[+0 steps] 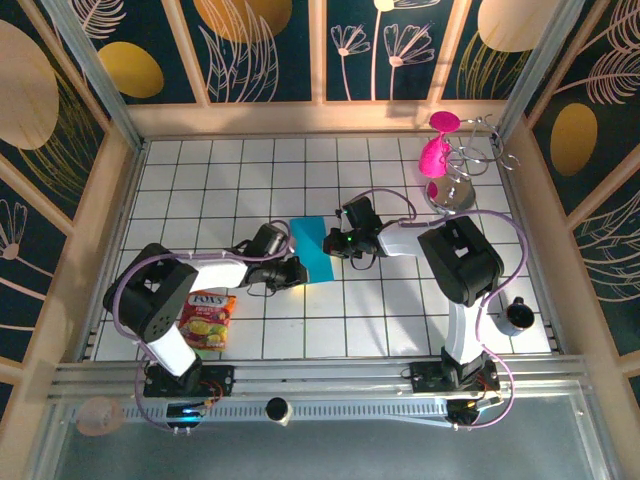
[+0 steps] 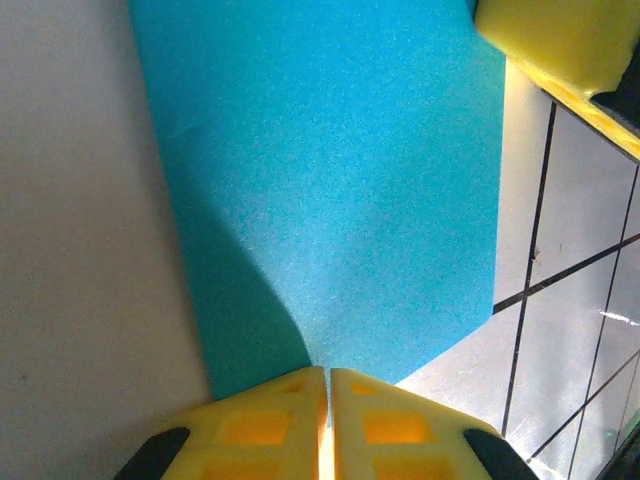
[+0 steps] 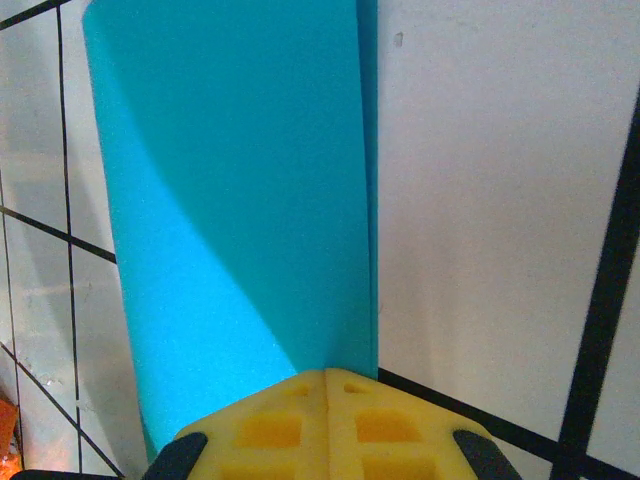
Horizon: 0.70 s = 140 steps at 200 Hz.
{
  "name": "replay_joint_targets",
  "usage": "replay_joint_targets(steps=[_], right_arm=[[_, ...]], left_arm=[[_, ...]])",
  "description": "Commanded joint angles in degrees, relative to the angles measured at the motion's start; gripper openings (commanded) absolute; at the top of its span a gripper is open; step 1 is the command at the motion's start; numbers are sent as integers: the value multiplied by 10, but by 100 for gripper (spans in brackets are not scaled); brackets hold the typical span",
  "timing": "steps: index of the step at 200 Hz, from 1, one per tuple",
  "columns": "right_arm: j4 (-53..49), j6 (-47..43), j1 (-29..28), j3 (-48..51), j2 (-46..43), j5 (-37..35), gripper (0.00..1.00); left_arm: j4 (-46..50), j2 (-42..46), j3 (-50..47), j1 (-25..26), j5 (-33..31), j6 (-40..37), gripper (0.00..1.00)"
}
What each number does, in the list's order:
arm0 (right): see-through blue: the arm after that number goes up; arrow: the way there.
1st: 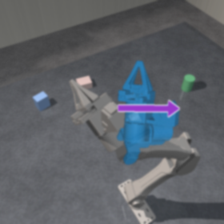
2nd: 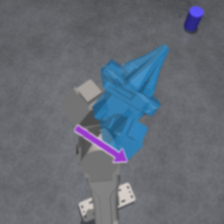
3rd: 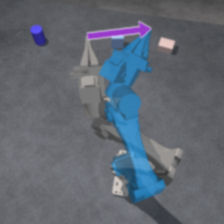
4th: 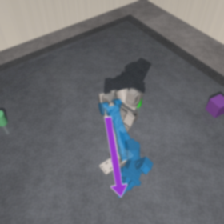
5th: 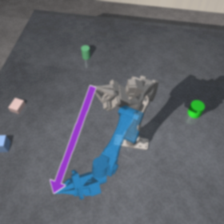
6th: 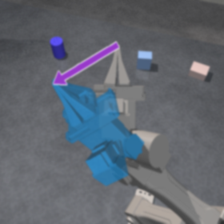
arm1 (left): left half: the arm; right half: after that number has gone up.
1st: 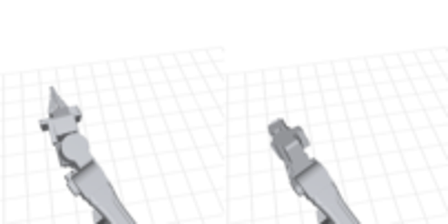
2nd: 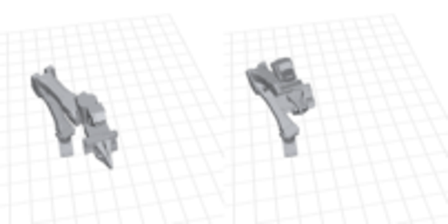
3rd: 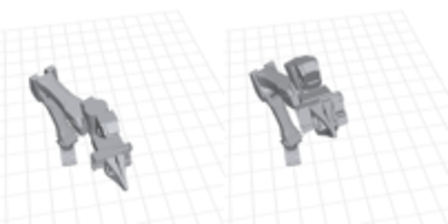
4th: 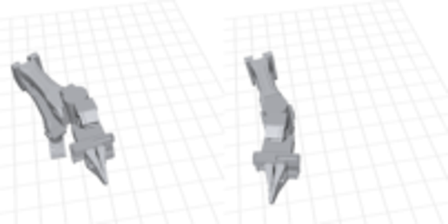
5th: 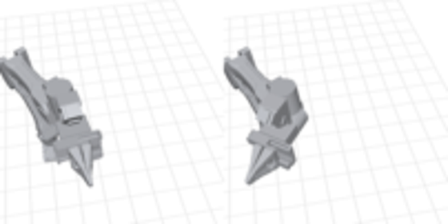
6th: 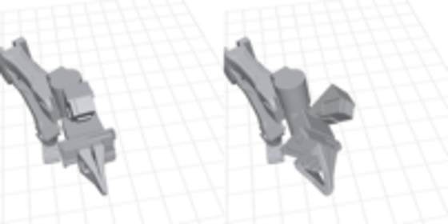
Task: Fold a paper plane with a square sheet of paper (pick it up from the middle)
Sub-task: First fold the square sheet of paper in half at the center of the table.
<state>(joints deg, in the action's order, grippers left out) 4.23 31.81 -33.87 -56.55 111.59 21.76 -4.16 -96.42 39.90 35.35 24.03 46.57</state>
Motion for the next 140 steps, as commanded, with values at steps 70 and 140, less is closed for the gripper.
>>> replay_joint_targets(steps=[70, 140], right_arm=[[-210, -16, 16, 63, 100, -197, 0], [-201, -6, 17, 67, 92, -191, 0]], left_arm=[[73, 120, -20, -30, -18, -14, 14], [-16, -15, 63, -29, 35, 15, 15]])
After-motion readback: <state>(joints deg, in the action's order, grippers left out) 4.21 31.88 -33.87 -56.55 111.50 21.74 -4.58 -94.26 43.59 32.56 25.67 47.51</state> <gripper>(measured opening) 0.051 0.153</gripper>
